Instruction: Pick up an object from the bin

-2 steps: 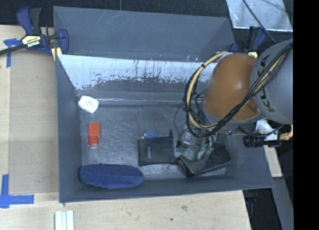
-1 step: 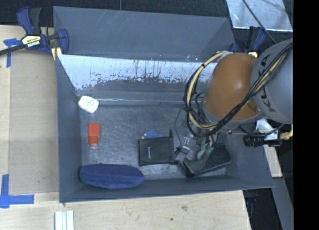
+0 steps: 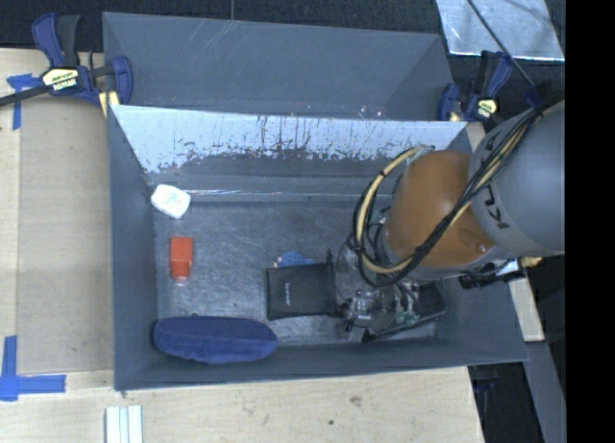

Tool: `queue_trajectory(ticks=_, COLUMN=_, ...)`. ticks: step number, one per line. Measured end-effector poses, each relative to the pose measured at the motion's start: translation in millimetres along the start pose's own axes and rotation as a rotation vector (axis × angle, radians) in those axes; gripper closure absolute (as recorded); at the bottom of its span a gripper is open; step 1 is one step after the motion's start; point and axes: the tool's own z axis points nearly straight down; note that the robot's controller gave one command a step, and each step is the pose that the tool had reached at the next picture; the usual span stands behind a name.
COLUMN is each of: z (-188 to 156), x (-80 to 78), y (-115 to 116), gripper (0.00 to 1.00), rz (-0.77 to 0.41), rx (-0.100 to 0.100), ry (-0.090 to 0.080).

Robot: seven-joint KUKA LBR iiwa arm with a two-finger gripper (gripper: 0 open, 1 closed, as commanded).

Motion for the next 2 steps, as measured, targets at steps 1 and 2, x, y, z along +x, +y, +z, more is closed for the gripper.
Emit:
queue_trajectory(ticks=1, z=-1, x=-0.3, y=2, gripper=1.0, rz=0.0, rx=-0.003, ry=-0.002)
queue_trajectory(ticks=2, z=-189, x=-28.0, y=-28, gripper=1.0, rz=0.018, rx=-0.001, ry=-0.016)
